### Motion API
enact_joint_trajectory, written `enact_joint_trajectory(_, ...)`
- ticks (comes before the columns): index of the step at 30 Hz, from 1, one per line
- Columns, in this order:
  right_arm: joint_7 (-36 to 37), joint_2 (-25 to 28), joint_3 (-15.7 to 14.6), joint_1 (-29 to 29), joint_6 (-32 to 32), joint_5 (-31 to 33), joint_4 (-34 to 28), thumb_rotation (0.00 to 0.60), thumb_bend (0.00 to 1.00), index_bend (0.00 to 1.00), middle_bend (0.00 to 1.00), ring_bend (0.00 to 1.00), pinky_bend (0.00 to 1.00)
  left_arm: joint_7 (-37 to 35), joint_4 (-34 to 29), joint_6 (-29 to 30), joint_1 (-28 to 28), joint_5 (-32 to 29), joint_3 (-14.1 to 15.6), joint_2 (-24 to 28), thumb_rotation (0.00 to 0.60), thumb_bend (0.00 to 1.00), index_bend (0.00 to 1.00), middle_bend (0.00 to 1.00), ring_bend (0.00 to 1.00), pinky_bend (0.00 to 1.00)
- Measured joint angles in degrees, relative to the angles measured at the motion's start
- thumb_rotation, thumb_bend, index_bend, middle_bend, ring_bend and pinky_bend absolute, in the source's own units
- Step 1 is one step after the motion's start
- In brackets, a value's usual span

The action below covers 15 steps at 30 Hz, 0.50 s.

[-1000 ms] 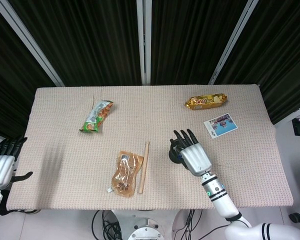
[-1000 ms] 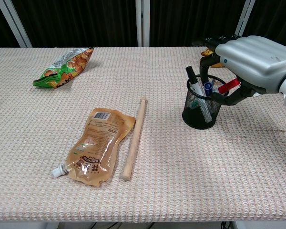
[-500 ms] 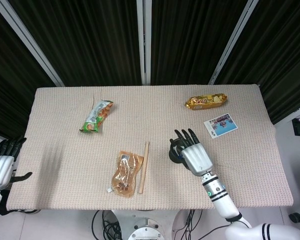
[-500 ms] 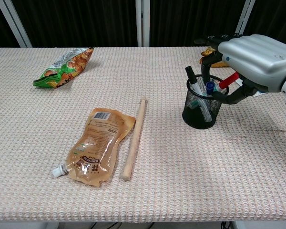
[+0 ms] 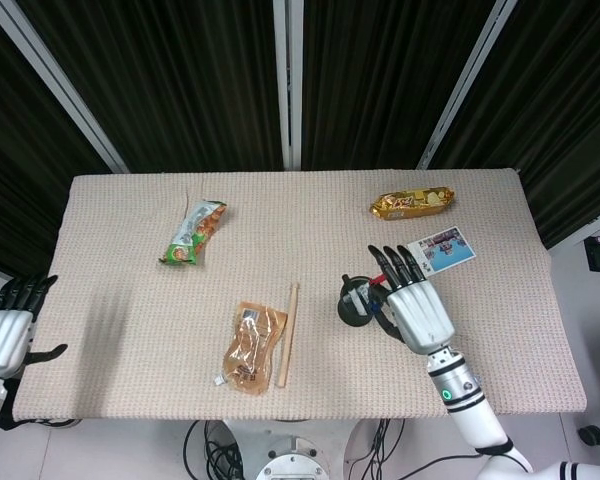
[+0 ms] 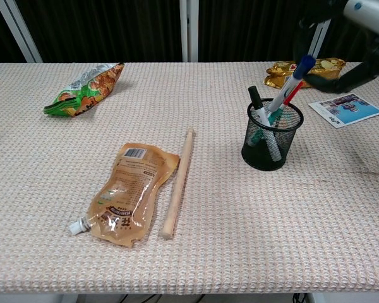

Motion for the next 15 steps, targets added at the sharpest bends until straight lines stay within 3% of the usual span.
enact_joint_trajectory(7, 4.0, 6.5, 1.2, -3.7, 6.7, -4.1, -2.0, 0.600, 0.37, 0.69, 0.04, 0.00, 0.00, 0.3, 0.1, -0.5, -0.4, 0.0, 0.0, -0.2, 0.600, 0.10, 0.04, 0.00, 0.00, 0.00)
enact_joint_trajectory(15, 7.1, 6.2, 1.6, -4.5, 4.3, 1.7, 7.4, 0.600, 0.38, 0.69, 0.04, 0.00, 0.00, 0.8, 0.0, -1.0, -0.7, 0.0, 0.0, -0.3, 0.600, 0.10, 0.04, 0.00, 0.00, 0.00)
